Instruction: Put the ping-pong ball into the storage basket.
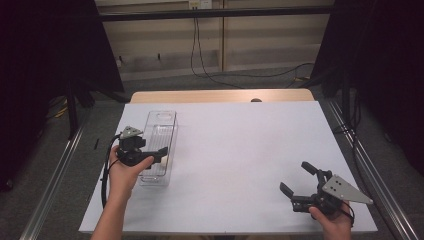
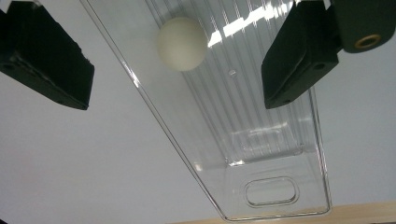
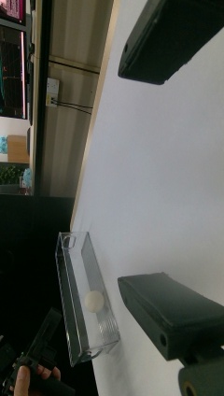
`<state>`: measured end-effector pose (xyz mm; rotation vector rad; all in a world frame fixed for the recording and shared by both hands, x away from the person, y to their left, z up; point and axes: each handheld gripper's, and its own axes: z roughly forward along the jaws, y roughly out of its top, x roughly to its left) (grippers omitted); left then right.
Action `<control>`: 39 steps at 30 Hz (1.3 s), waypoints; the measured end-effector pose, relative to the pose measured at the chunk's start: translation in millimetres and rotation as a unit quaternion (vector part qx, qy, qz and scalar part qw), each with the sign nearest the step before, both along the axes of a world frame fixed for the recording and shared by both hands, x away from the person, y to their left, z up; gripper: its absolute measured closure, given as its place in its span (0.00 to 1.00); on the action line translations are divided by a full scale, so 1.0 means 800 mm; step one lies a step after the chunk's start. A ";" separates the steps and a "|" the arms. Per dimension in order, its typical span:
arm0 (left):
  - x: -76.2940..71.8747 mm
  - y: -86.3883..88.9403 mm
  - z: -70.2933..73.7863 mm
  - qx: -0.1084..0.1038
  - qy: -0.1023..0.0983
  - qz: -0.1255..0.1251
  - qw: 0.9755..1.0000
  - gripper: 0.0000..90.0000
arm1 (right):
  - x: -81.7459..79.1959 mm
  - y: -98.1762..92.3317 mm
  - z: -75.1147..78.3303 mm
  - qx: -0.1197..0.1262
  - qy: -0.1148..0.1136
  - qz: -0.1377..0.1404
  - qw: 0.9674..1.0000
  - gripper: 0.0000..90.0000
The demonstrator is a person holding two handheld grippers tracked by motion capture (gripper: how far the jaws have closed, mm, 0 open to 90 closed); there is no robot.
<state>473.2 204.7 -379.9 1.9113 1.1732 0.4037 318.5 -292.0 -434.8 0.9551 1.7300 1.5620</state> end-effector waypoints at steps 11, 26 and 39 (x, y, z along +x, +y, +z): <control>-0.008 0.000 0.004 -0.007 -0.020 -0.013 1.000 0.05 | 0.000 0.000 0.000 0.002 -0.001 -0.001 1.000 0.02; -0.018 0.002 -0.001 -0.023 -0.047 -0.022 0.998 0.04 | 0.000 0.001 0.000 0.003 0.001 -0.001 1.000 0.02; -0.027 0.001 -0.004 -0.030 -0.062 -0.023 0.997 0.04 | 0.000 0.001 0.000 0.003 -0.002 0.001 1.000 0.02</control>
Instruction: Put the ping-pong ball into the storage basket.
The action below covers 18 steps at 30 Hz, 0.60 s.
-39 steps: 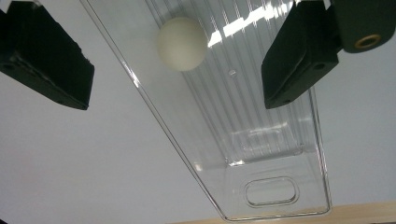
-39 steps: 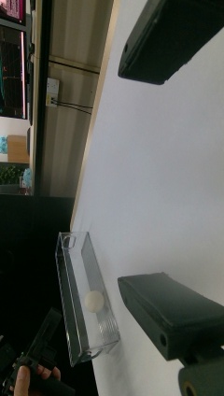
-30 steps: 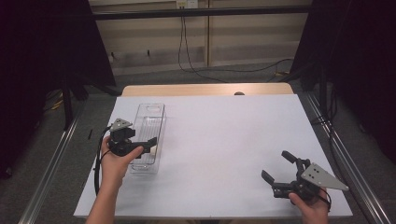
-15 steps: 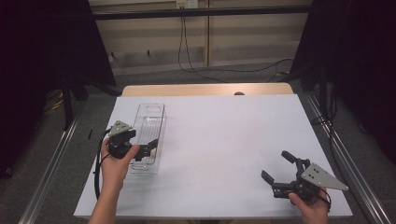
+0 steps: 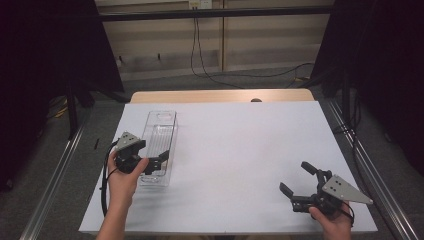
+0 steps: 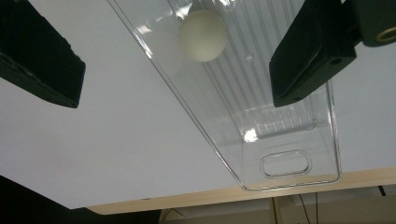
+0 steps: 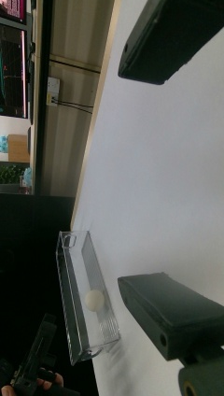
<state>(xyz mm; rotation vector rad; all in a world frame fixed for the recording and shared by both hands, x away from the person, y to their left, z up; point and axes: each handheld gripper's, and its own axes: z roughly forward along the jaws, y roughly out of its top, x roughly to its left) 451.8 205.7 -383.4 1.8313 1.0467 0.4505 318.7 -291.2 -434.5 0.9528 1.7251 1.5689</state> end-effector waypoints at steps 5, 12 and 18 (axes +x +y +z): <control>-0.003 0.001 -0.003 0.001 -0.003 0.006 1.000 0.04 | 0.000 0.000 0.000 0.001 0.000 0.000 1.000 0.02; -0.008 0.006 -0.006 -0.004 -0.009 0.006 1.000 0.04 | 0.000 0.000 0.000 0.001 0.000 0.001 1.000 0.02; -0.011 0.007 -0.007 -0.006 -0.013 0.007 1.000 0.04 | 0.000 0.000 0.000 0.001 0.000 0.001 1.000 0.02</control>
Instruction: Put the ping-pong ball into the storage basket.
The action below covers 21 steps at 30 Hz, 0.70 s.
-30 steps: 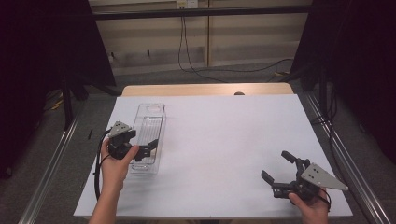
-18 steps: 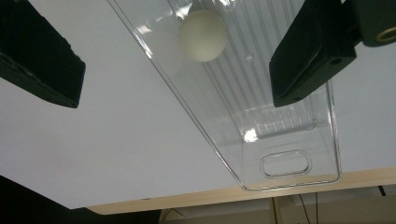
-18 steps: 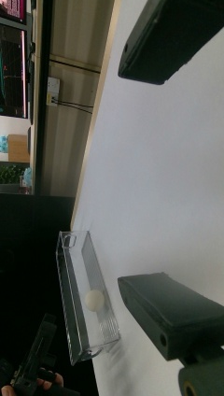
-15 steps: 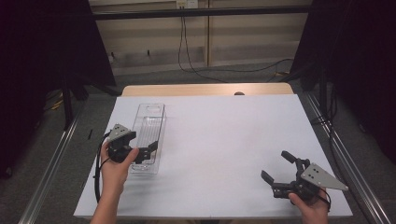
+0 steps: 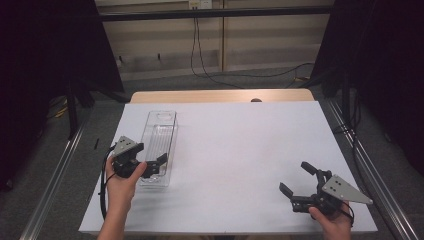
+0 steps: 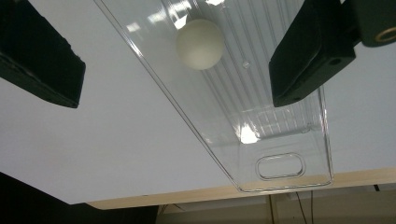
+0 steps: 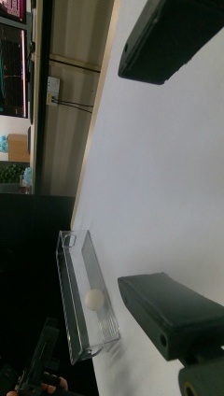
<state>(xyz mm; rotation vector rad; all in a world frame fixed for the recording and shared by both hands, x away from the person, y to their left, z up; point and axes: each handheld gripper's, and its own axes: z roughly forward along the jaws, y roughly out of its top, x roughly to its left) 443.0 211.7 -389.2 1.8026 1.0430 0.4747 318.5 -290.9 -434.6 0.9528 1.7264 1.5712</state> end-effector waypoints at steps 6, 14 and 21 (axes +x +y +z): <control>-0.003 0.001 -0.002 -0.001 -0.002 0.004 1.000 0.04 | 0.000 0.001 0.000 0.003 0.000 -0.002 1.000 0.02; -0.006 0.001 -0.003 -0.004 -0.007 0.003 1.000 0.04 | 0.000 0.001 0.000 0.003 0.000 -0.002 1.000 0.02; -0.009 0.003 -0.007 -0.007 -0.008 0.007 1.000 0.05 | 0.000 0.001 0.000 0.001 0.000 0.000 1.000 0.02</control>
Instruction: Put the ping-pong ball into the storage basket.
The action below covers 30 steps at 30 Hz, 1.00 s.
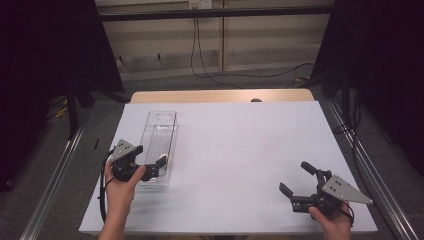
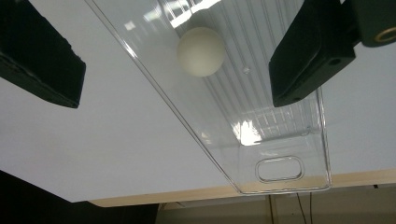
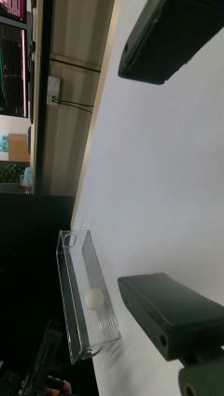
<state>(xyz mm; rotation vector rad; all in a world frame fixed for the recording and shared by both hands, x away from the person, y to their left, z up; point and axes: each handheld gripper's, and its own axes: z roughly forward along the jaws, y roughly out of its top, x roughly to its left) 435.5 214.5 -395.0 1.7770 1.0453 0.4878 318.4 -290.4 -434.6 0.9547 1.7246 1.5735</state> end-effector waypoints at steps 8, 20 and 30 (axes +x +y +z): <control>-0.003 0.002 -0.002 0.003 0.001 0.002 1.000 0.05 | 0.000 0.000 0.000 -0.001 0.000 0.000 1.000 0.02; -0.009 0.006 -0.009 -0.001 -0.001 0.007 1.000 0.05 | 0.000 0.000 0.000 -0.001 0.001 0.002 1.000 0.02; -0.011 0.008 -0.012 -0.003 -0.001 0.007 1.000 0.05 | 0.000 0.000 0.000 -0.004 0.002 0.002 1.000 0.02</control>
